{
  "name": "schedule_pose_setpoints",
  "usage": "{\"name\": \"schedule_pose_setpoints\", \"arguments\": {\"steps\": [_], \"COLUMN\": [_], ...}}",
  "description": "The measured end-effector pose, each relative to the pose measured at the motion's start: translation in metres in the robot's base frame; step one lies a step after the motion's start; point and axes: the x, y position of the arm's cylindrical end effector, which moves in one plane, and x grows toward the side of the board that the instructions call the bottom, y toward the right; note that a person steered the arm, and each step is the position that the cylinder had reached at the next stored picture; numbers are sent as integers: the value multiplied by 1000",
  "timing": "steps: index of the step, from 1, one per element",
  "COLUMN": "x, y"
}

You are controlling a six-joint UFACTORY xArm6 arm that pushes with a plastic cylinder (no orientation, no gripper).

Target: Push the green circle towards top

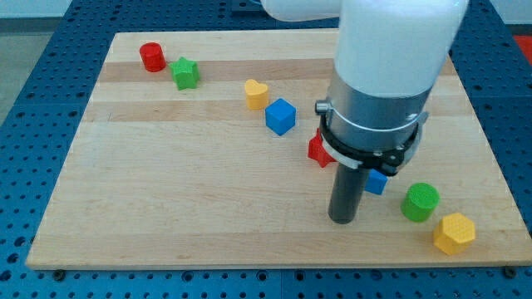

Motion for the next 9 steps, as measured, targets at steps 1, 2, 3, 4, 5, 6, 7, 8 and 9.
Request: {"name": "schedule_pose_setpoints", "arguments": {"steps": [1,2,3,4,5,6,7,8,9], "x": [-5,-17,-25,-14,5,44,51,42,34], "y": [-7,-17,-28,-38,-42,-13,34,72,103]}}
